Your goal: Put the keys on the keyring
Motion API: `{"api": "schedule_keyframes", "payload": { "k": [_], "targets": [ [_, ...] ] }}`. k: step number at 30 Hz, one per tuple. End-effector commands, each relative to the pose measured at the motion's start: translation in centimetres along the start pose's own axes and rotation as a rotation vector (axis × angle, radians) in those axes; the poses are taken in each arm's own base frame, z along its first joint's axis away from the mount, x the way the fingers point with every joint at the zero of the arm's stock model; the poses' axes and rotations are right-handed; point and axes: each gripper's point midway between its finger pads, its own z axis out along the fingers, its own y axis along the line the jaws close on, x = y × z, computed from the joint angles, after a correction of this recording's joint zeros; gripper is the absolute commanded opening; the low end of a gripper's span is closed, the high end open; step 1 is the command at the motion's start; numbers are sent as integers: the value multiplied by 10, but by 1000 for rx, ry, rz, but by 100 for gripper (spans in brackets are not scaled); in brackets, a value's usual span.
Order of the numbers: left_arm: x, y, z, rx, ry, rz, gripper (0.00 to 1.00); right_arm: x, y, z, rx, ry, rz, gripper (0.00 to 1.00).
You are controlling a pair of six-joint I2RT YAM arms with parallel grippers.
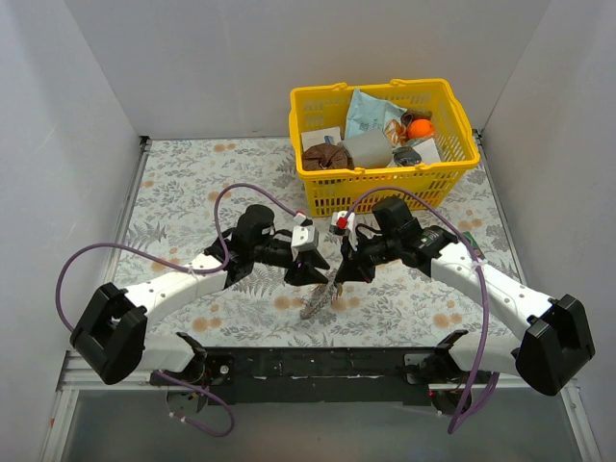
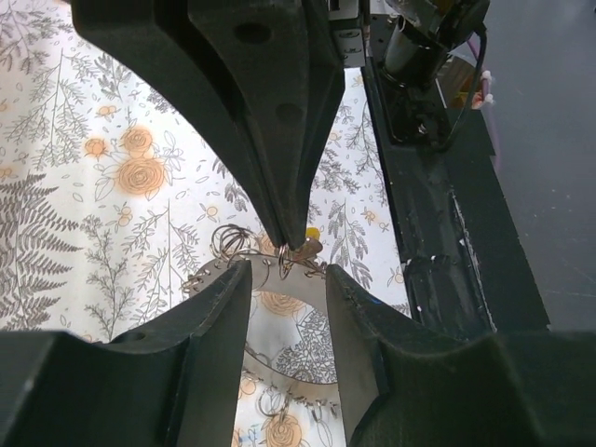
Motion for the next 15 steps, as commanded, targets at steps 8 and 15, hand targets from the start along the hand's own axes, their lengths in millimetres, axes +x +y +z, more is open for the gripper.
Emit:
{"api": "schedule_keyframes", "payload": {
  "k": [8, 15],
  "targets": [
    [-10, -1, 11, 77, -24, 13, 35, -15, 5, -4, -8, -44, -52, 1],
    [-10, 2, 17, 82, -34, 3, 31, -15, 7, -4, -11, -49, -54, 1]
  ]
}}
